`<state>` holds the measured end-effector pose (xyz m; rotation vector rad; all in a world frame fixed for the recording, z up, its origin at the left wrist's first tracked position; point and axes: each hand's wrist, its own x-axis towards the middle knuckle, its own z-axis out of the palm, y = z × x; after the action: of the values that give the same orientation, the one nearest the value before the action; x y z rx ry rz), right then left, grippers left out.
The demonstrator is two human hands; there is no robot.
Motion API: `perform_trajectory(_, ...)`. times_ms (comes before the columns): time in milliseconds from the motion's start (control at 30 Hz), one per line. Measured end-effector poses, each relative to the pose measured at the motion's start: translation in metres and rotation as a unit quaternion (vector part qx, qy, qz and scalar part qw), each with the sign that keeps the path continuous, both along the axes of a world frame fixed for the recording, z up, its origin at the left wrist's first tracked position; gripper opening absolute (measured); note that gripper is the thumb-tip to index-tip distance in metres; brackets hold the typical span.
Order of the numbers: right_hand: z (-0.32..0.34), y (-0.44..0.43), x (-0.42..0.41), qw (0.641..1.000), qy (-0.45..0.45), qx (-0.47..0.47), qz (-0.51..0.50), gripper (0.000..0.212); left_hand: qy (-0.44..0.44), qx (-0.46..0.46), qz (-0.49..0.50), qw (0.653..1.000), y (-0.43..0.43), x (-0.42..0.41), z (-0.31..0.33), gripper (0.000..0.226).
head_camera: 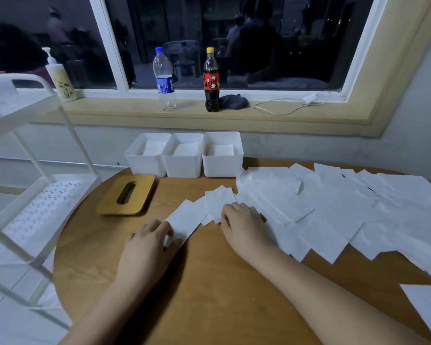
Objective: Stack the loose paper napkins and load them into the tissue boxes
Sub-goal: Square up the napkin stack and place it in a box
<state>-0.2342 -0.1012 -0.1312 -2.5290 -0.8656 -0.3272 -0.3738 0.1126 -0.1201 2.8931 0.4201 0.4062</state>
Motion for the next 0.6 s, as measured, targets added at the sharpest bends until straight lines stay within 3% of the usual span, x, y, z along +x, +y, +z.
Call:
perform_trajectory(133,0.008,-0.006,0.003,0.995,0.07,0.065,-0.022,0.014,-0.024,-0.021,-0.006,0.999,0.0,-0.029,-0.005,0.018)
perform_trajectory(600,0.062,-0.1,-0.032,0.971,0.125,0.205,0.016,0.008,-0.037,-0.08,-0.202,0.975,-0.101,-0.048,-0.016,0.009)
